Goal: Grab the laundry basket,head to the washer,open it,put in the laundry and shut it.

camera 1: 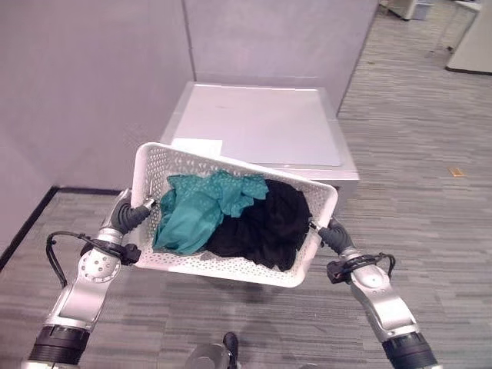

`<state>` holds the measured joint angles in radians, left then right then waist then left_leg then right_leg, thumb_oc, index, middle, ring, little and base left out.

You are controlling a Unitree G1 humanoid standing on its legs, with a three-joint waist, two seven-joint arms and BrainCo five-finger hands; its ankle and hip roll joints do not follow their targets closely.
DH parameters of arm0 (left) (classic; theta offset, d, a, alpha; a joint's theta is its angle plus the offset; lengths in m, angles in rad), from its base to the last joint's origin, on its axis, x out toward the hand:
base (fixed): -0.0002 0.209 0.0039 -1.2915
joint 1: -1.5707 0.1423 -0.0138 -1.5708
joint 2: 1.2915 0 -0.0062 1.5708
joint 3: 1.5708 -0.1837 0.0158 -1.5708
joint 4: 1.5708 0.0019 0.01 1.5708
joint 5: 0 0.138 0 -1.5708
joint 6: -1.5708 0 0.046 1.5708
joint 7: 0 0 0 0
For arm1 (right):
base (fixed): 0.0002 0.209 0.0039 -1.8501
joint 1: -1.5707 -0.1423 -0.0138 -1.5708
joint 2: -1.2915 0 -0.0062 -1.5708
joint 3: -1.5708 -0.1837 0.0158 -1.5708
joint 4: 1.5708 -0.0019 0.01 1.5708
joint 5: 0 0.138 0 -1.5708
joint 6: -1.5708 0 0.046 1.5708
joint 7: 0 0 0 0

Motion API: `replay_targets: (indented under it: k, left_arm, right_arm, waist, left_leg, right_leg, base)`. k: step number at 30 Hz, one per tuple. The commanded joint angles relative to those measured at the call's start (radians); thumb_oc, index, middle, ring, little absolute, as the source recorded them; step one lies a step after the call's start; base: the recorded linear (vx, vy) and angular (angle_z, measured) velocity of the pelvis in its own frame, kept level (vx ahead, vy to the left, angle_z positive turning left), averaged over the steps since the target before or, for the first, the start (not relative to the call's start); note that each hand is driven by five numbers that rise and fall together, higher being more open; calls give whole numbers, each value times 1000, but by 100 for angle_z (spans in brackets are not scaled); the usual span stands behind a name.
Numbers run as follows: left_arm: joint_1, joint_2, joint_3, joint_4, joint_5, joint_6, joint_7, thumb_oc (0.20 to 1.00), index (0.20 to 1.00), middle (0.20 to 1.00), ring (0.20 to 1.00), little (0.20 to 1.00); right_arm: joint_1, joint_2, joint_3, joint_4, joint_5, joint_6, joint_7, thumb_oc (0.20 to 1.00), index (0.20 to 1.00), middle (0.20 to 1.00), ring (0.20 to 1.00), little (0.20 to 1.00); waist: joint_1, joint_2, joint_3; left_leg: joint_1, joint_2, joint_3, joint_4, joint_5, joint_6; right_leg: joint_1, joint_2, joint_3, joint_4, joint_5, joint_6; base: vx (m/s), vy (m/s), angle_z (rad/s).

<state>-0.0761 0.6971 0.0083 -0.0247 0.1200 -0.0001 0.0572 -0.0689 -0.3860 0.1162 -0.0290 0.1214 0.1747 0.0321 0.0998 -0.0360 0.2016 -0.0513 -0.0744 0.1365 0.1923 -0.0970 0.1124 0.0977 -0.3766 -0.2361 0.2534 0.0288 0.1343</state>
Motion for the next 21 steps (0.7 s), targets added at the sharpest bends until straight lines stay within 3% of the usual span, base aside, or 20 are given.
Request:
replay_targets:
  k: [1, 3, 4, 6, 8, 12, 17, 21]
  left_arm:
    - [-34, 96, 227, 57, 18, 34, 68, 200, 200, 200, 200, 200]
    - [-54, 104, 223, 52, 21, 44, 69, 200, 200, 200, 200, 200]
    - [-82, 118, 221, 47, 7, 51, 67, 200, 200, 200, 200, 200]
    - [-110, 138, 217, 39, -6, 51, 61, 200, 200, 200, 200, 200]
    - [-147, 160, 197, 49, -30, 44, 64, 200, 200, 200, 200, 200]
    - [-229, 214, 157, 65, -77, 34, 62, 200, 200, 200, 200, 200]
    - [-297, 254, 120, 80, -91, 31, 48, 200, 200, 200, 200, 200]
    - [-388, 280, 36, 156, -138, 28, 36, 200, 200, 200, 200, 200]
  right_arm:
    - [-44, -127, -190, -2, 16, -78, -20, 200, 200, 200, 200, 200]
    - [-57, -140, -204, 0, 22, -76, -26, 200, 200, 200, 200, 200]
    - [-94, -163, -220, 19, 27, -74, -41, 200, 200, 200, 200, 200]
    - [-153, -206, -225, 59, 48, -65, -52, 200, 200, 200, 200, 200]
    - [-235, -257, -209, 122, 73, -65, -72, 200, 200, 200, 200, 200]
    - [-344, -393, -210, 231, 99, -60, -104, 200, 200, 200, 200, 200]
    - [-339, -487, -258, 272, 110, -50, -100, 200, 200, 200, 200, 200]
    - [-349, -524, -236, 315, 146, -53, -82, 200, 200, 200, 200, 200]
  waist:
    - [28, 34, -94]
    - [30, 35, -87]
    - [39, 33, -83]
    - [44, 28, -88]
    - [48, 28, -85]
    - [51, 19, -79]
    - [30, 6, -85]
    - [22, -19, -122]
  left_leg:
    - [133, 34, -89, -91, -14, -36]
    - [140, 27, -87, -86, -20, -27]
    - [153, 18, -81, -83, -25, -20]
    - [168, 13, -83, -100, -29, -17]
    - [171, 16, -85, -106, -32, -20]
    - [180, 24, -96, -93, -60, -44]
    - [193, 35, -109, -89, -81, -68]
    - [202, 70, -111, -95, -98, -105]
  right_leg:
    - [-92, 61, 15, 183, -96, 19]
    - [-106, 57, -5, 232, -99, 13]
    - [-124, 42, -49, 272, -77, 14]
    - [-150, 41, -71, 246, -63, 15]
    - [-178, 49, -64, 195, -38, 22]
    - [-172, 32, -64, -54, 52, 52]
    - [-144, 32, -46, -150, 128, 82]
    - [-83, 71, -103, -226, 85, 77]
  base:
    - [-20, 93, 33]
    - [-15, 102, 28]
    - [23, 82, 18]
    - [33, 38, 1]
    - [23, -31, 3]
    - [102, -84, 6]
    - [152, -87, 23]
    - [218, -186, 24]
